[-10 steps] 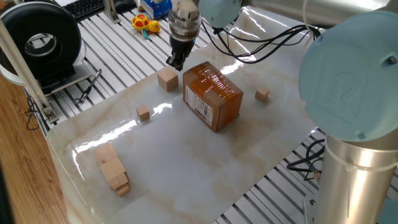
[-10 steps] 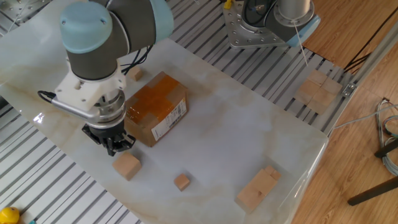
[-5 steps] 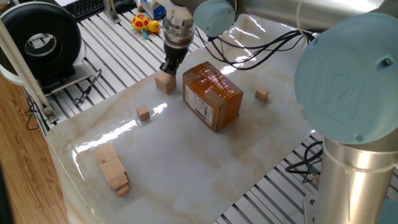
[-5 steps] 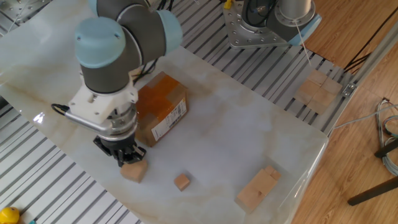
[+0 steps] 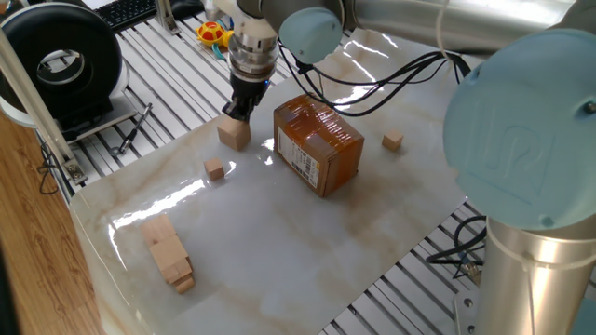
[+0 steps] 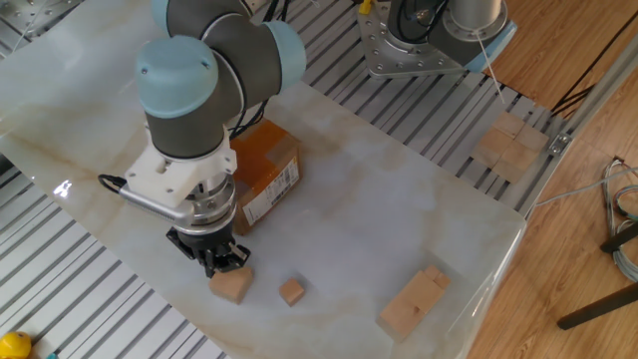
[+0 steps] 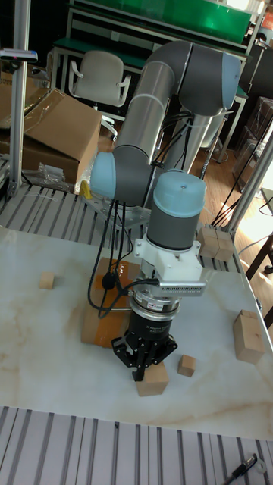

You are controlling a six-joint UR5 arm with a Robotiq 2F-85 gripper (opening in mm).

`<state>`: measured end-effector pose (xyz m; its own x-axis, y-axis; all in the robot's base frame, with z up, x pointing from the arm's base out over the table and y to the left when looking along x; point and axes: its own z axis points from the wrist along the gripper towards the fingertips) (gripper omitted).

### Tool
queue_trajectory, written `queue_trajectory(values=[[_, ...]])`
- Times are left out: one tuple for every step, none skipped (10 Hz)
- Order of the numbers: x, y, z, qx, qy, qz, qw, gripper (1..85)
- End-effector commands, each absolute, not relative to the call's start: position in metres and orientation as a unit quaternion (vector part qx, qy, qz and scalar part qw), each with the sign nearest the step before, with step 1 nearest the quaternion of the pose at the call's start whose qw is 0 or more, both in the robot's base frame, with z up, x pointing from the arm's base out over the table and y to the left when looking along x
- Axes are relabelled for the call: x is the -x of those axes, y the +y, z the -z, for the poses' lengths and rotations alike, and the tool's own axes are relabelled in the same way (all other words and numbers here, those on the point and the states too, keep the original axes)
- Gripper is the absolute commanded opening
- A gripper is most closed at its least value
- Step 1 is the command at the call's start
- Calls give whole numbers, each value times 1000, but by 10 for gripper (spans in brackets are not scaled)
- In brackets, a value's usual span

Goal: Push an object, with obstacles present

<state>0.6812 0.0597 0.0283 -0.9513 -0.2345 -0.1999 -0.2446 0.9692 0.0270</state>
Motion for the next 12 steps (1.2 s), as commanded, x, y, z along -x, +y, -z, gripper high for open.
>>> queue_trajectory(values=[[-680, 61, -32, 114, 988, -31, 96, 13], [-680, 58, -34, 116, 988, -30, 93, 13], [-679, 56, -35, 118, 988, -30, 92, 13], [-679, 53, -36, 120, 988, -28, 91, 13], [-679, 53, -37, 118, 988, -30, 92, 13], [-680, 52, -38, 117, 989, -27, 92, 13], [-681, 48, -41, 121, 988, -25, 92, 13], [-680, 39, -45, 126, 988, -23, 90, 13], [-681, 30, -47, 131, 987, -13, 89, 13], [-681, 29, -47, 136, 987, -10, 88, 13], [-681, 32, -47, 136, 986, -16, 90, 13], [-683, 30, -47, 128, 987, -13, 93, 13]])
